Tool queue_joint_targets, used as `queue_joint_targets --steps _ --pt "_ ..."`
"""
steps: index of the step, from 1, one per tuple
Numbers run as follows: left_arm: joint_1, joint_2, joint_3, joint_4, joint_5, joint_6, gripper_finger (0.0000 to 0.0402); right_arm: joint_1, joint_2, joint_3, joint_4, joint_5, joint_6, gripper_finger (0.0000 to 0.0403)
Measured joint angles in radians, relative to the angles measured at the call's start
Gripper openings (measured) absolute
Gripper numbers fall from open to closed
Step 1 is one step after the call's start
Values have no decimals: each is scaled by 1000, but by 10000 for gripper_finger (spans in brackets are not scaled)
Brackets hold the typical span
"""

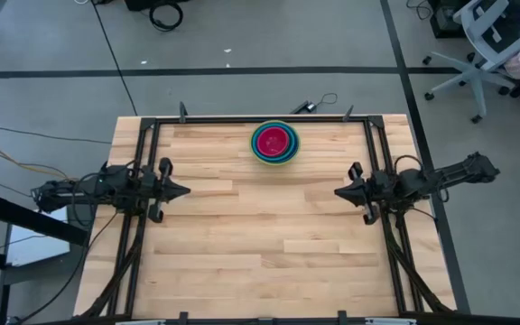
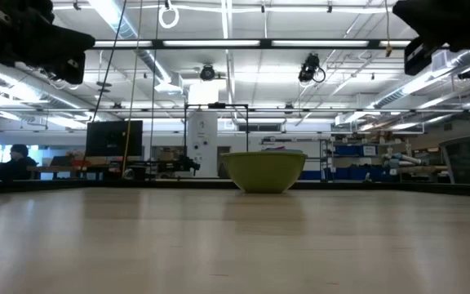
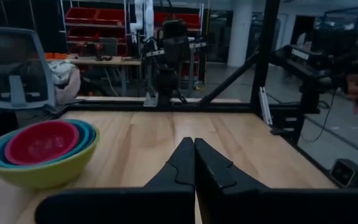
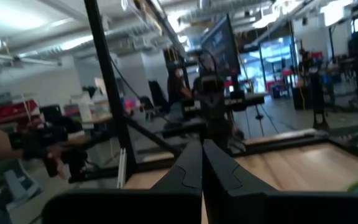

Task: Nest bowls inside each other
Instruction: Return to Home Position

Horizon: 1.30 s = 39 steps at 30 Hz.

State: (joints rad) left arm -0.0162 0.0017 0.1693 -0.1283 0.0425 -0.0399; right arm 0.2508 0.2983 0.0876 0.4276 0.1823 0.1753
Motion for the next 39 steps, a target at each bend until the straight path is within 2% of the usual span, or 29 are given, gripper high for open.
queue_joint_targets --steps 8,11,16,29,39 --pt "0 -1 13 6 0 33 0 -5 -241 -37 -137 4 -15 2" --pt "0 0 -33 95 0 12 0 -23 -288 -53 -148 25 -17 2" --pt "0 0 -130 275 -36 -17 0 -76 -285 -82 -175 2 48 2" --pt "0 8 -161 245 -59 -24 0 -265 -269 -82 -172 -219 111 4" --pt "5 11 -161 257 -76 4 0 -313 -266 -82 -214 -227 156 19"
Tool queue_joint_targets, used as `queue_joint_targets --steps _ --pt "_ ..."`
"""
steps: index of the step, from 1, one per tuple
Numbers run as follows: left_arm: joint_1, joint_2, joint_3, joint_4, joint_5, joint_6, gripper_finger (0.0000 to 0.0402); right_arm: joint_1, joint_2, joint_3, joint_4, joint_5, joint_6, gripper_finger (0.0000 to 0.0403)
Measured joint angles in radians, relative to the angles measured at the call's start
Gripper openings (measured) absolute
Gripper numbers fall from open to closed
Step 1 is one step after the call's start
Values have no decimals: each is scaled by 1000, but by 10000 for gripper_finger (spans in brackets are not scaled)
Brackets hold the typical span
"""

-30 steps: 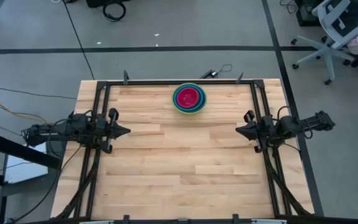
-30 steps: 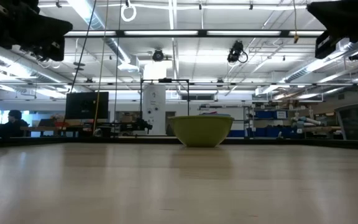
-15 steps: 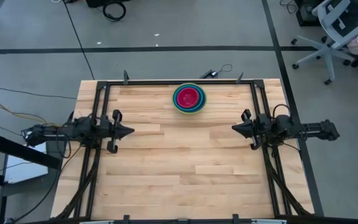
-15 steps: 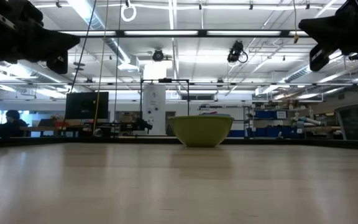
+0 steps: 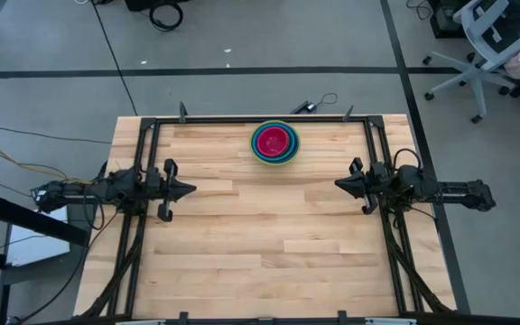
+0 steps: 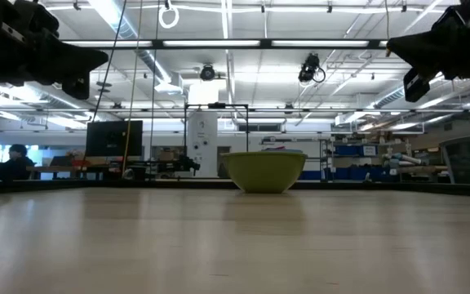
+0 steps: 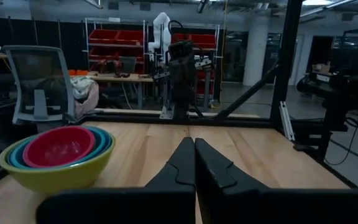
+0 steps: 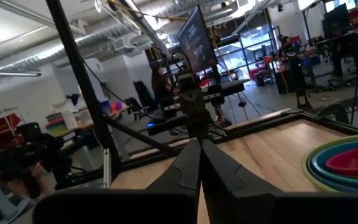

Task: Nest bowls inside each other
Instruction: Return to Home Position

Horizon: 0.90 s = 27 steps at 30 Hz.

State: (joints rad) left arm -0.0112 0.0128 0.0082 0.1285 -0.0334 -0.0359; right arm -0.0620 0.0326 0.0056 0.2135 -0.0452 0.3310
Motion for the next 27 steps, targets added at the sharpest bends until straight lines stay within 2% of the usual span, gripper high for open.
queue_joint_targets --steps 5,19,20,24,25,27 --pt "3 0 0 -4 -1 -63 1 0 0 0 1 0 0 20" --pt "3 0 0 -4 16 -74 15 0 0 0 1 0 0 20" --pt "4 -4 0 11 98 -121 15 0 0 0 1 0 0 20" --pt "-4 -7 14 314 659 -480 15 0 0 0 2 0 0 21" --pt "-7 -7 18 397 748 -564 16 1 0 0 3 0 0 21" --pt "-10 -7 18 572 860 -698 16 0 0 0 2 0 0 22"
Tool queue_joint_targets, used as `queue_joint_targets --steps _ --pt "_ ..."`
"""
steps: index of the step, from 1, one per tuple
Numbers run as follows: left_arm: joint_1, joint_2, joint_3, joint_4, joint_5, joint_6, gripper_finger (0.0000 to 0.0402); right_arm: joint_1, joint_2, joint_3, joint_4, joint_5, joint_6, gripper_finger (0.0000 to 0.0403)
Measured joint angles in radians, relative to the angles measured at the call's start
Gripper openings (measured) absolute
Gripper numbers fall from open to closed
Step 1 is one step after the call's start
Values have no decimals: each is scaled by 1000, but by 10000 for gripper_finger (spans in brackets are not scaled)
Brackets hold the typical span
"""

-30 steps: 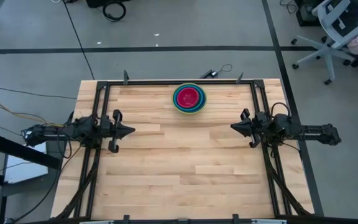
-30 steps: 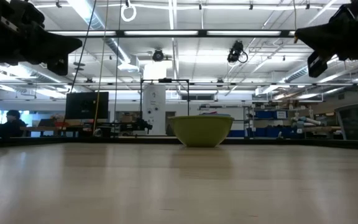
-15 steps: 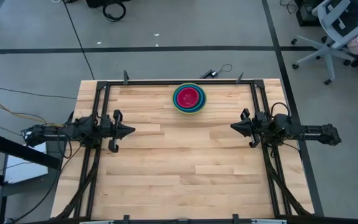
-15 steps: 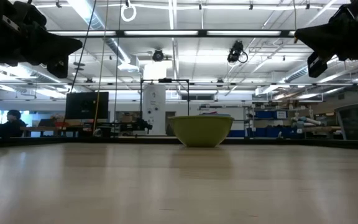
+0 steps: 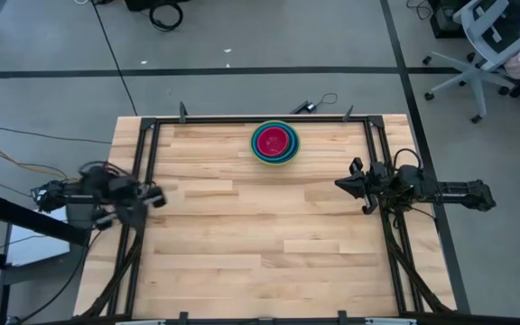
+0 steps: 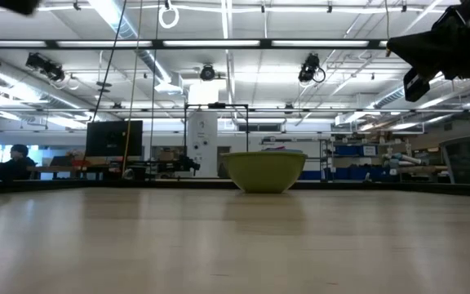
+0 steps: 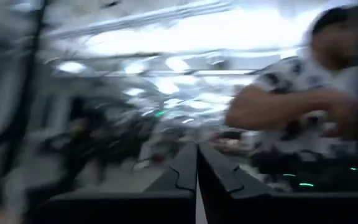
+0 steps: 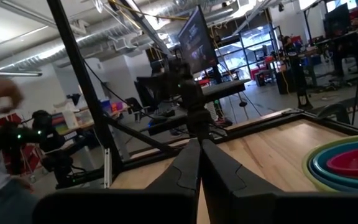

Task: Nest bowls inside each other
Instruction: Return to Home Position

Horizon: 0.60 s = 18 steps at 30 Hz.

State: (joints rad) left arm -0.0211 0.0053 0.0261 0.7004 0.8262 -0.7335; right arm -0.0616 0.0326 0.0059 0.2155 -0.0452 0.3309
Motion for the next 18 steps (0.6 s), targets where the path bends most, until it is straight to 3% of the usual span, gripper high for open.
queue_joint_targets --steps 4,8,12,14,18 --pt "-1 0 0 264 31 -111 16 0 0 0 0 0 0 22" --pt "-1 0 0 365 57 -115 16 0 0 0 0 0 0 20" --pt "-3 4 -18 235 471 -118 16 0 0 0 0 0 0 22" --pt "-2 4 -18 170 602 -120 16 0 0 0 0 0 0 23" --pt "-2 7 -18 51 679 -120 16 0 0 0 -1 0 0 21"
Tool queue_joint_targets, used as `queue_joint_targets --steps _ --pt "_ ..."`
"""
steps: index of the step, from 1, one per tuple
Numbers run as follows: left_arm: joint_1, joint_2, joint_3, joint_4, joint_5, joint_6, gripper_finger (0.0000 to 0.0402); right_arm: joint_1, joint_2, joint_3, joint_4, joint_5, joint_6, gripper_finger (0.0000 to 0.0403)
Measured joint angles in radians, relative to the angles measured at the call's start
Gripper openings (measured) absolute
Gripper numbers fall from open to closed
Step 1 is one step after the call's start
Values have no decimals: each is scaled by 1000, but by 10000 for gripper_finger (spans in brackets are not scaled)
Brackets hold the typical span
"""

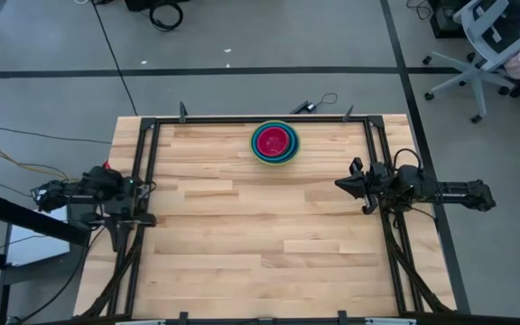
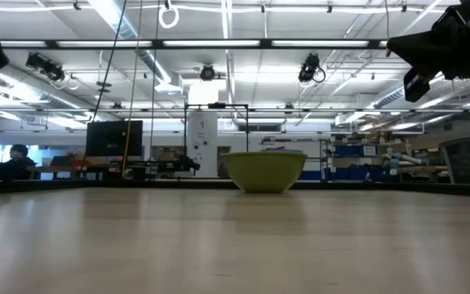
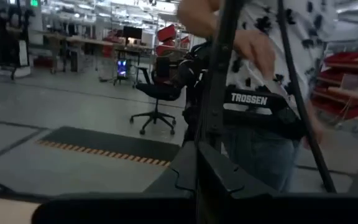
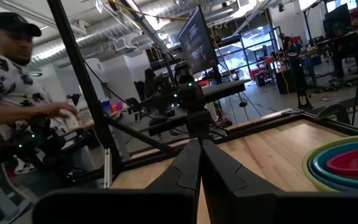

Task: Nest bowls inside each other
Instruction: Return to Home Position

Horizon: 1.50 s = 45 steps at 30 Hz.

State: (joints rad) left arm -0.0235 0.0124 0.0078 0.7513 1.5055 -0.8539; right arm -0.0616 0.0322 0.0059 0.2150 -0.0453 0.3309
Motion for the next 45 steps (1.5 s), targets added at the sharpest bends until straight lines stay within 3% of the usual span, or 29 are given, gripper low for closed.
queue_joint_targets --steps 9,13,17,21,26,36,39,42,45 --pt "0 0 0 -30 0 0 16 0 0 0 0 0 0 20" --pt "4 0 0 -84 -6 150 16 0 0 0 0 0 0 22" --pt "24 0 0 -279 -198 332 16 0 0 0 0 0 0 22" --pt "71 2 0 -522 -513 441 16 0 0 0 0 0 0 23" --pt "127 0 0 -659 -715 693 16 0 0 0 0 0 0 23" --pt "306 0 0 -700 -1250 660 16 0 0 0 0 -1 0 22" --pt "361 0 0 -707 -1303 733 16 0 0 0 0 -1 0 23" --pt "375 0 -1 -699 -1242 878 16 0 0 0 0 -1 0 22" --pt "372 0 -1 -698 -1226 925 16 0 0 0 0 -1 0 23"
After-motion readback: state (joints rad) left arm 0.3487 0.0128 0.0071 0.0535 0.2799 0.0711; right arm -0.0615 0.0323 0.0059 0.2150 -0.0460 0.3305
